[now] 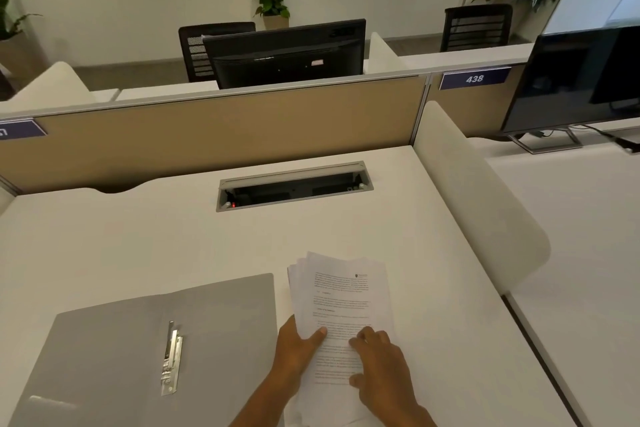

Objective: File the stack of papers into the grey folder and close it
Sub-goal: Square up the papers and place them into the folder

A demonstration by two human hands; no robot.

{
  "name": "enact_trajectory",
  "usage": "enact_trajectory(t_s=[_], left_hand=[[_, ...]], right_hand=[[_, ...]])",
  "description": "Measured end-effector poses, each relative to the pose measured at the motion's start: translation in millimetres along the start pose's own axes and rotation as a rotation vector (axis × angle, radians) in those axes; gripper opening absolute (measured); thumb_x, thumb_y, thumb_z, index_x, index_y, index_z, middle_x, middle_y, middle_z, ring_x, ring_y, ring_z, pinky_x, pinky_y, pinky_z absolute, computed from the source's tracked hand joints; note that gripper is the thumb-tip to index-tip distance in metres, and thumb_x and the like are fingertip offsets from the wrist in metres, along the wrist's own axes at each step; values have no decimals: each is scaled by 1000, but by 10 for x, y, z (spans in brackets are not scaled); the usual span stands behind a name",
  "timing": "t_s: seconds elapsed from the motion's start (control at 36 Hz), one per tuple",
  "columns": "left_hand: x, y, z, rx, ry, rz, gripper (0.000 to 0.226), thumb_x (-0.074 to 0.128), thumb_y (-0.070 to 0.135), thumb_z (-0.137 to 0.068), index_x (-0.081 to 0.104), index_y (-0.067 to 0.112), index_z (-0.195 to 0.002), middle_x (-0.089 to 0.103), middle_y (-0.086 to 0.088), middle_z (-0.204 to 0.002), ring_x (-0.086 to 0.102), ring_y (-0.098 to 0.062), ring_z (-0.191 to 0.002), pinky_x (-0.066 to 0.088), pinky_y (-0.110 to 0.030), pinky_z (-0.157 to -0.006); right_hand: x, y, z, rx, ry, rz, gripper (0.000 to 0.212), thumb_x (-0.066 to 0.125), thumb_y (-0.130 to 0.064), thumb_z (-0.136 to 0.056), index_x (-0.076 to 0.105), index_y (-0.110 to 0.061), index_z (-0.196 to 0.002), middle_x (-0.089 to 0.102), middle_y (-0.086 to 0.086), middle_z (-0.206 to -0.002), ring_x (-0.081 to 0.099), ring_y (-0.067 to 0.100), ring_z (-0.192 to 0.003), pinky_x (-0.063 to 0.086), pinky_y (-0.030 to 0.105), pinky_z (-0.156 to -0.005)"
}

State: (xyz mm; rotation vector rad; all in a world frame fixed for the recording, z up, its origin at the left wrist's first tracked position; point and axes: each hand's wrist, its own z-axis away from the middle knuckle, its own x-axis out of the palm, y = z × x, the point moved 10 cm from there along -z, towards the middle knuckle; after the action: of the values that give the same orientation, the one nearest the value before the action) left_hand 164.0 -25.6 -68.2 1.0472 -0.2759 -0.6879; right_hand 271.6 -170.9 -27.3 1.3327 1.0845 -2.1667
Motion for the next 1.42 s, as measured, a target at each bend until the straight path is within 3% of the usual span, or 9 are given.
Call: enact_trajectory(t_s=[0.17, 0.31, 0.42, 0.56, 0.67, 0.78, 1.06, 1.22, 1.42], left_hand=[[-2, 55, 94, 19, 38, -24, 33, 78, 27, -90, 60, 30, -117, 73, 9, -110, 75, -15, -93, 59, -20, -62], [-6, 146, 130, 55, 37, 4, 36, 77, 25, -91, 60, 27, -122, 73, 6, -113, 75, -16, -97, 60, -23, -65], [-15, 280, 201, 95, 29, 11, 37, 77, 25, -91, 59, 29, -122, 72, 7, -114, 74, -15, -97, 58, -21, -63], [-50, 446, 289, 160, -8, 33, 37, 78, 24, -90, 61, 29, -122, 74, 8, -113, 75, -8, -93, 59, -22, -66], [-66, 509, 309, 178, -41, 37, 41, 80, 28, -88, 62, 28, -124, 77, 13, -109, 76, -14, -96, 63, -29, -71], [-89, 630, 325, 221, -46, 16, 43, 80, 31, -88, 60, 30, -127, 75, 9, -115, 75, -15, -101, 64, -35, -79], [-129, 1135, 397, 367, 29, 58, 39, 78, 21, -90, 62, 27, -125, 75, 10, -111, 74, -11, -98, 62, -26, -73], [-173, 1174, 412, 396, 134, 82, 44, 83, 18, -85, 62, 29, -122, 74, 8, -108, 73, -13, -98, 61, -23, -74], [-171, 946, 459, 384, 173, 141, 59, 86, 22, -83, 59, 30, -134, 73, 9, -117, 69, -21, -112, 62, -40, -92]], right_hand=[[4, 30, -21, 11, -3, -38, 65, 81, -42, -81, 52, -35, -139, 48, -16, -134, 49, 9, -116, 45, 21, -102], [-129, 326, -111, 107, 125, -296, 67, 82, -37, -81, 51, -30, -140, 48, -13, -138, 45, 4, -119, 39, 12, -98], [-397, 652, -183, 302, 265, -539, 76, 86, -26, -81, 46, -20, -144, 47, -2, -138, 48, 17, -127, 49, 32, -99], [-440, 776, -244, 373, 167, -939, 68, 88, -30, -78, 48, -30, -133, 63, -10, -119, 69, 14, -97, 61, 27, -69], [-416, 702, -281, 322, 15, -1207, 51, 88, -26, -75, 68, -18, -122, 78, 4, -112, 77, 26, -96, 63, 50, -84], [-542, 605, -246, 288, 41, -1288, 37, 82, -14, -85, 69, -17, -119, 79, 5, -108, 77, 30, -95, 62, 55, -84], [-1098, 391, -217, 152, 304, -1225, 28, 80, -17, -88, 69, -24, -113, 79, -1, -102, 77, 22, -88, 65, 43, -74], [-1228, 354, -136, 107, 404, -1200, 36, 79, -20, -88, 66, -30, -121, 77, -8, -104, 75, 17, -91, 64, 37, -75], [-1095, 373, 19, 94, 429, -1213, 37, 73, -18, -91, 63, -33, -123, 75, -17, -107, 71, 9, -98, 60, 18, -66]])
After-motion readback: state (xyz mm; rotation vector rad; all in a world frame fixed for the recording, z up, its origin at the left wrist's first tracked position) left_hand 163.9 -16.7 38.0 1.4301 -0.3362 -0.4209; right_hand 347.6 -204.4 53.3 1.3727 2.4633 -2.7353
